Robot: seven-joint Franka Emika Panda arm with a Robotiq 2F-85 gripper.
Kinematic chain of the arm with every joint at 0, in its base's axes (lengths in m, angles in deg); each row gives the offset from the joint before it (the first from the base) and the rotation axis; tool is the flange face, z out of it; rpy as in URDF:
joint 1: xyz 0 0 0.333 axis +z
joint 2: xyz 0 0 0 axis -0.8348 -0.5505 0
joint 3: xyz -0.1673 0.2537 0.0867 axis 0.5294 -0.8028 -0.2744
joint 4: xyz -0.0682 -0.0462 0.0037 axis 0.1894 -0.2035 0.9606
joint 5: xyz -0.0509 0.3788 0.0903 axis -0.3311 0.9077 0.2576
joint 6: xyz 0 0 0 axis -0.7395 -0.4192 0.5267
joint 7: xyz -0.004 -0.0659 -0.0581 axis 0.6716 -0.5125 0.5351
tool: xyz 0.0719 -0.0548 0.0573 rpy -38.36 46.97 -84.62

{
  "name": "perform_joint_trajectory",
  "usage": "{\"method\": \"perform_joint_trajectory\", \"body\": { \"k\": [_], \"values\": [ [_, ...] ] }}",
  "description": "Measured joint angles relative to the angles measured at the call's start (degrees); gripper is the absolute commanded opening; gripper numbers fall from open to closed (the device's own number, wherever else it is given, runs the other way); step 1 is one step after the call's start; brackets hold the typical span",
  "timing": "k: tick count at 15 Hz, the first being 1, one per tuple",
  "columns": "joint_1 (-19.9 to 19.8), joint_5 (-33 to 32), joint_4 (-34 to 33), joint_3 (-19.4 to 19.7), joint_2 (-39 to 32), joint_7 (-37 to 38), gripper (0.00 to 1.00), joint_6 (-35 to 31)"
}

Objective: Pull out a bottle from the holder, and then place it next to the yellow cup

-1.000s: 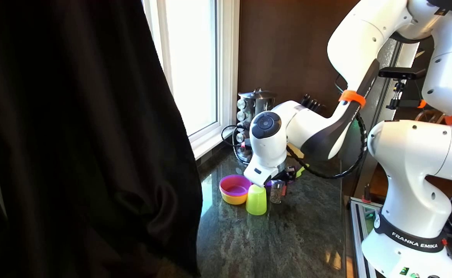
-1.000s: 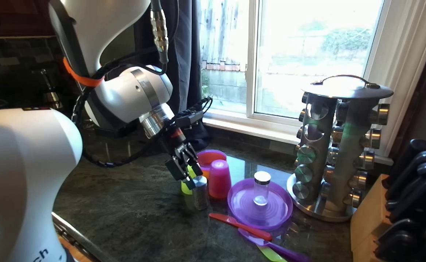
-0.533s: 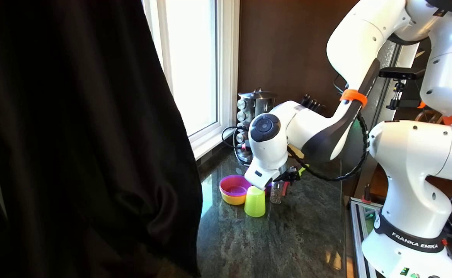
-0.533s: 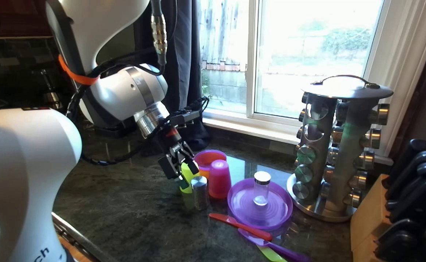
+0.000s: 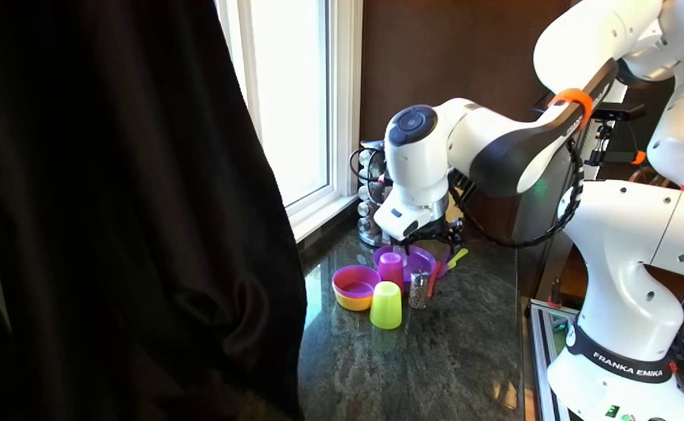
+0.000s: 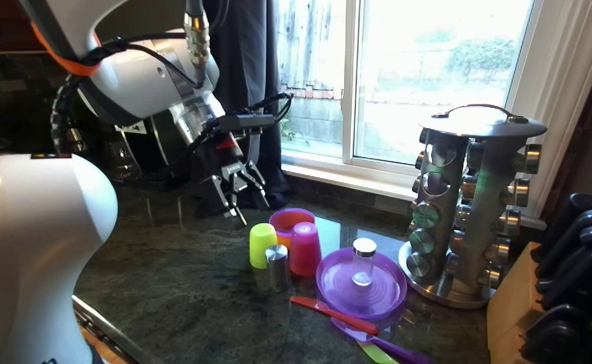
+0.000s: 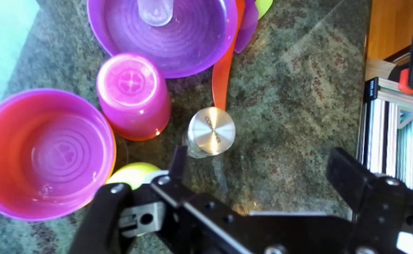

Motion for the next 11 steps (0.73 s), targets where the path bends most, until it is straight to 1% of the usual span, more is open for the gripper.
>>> {"method": "perform_joint_trajectory", "body": {
  "k": [2, 3, 5, 7, 11],
  "values": [
    [-7.6, 1.3, 0.6, -6.7, 5.1, 0.6, 1.0, 3.0],
    [-9.9, 1.3, 0.3, -8.9, 7.9, 1.0, 1.0, 5.2],
    [-13.0, 1.3, -0.7, -12.5, 13.5, 1.5, 1.0, 9.1],
    [-14.3, 1.3, -0.7, -13.6, 16.9, 1.5, 1.0, 10.1],
    [-14.2, 1.3, -0.3, -13.6, 17.8, 2.1, 1.0, 10.1]
  ]
}}
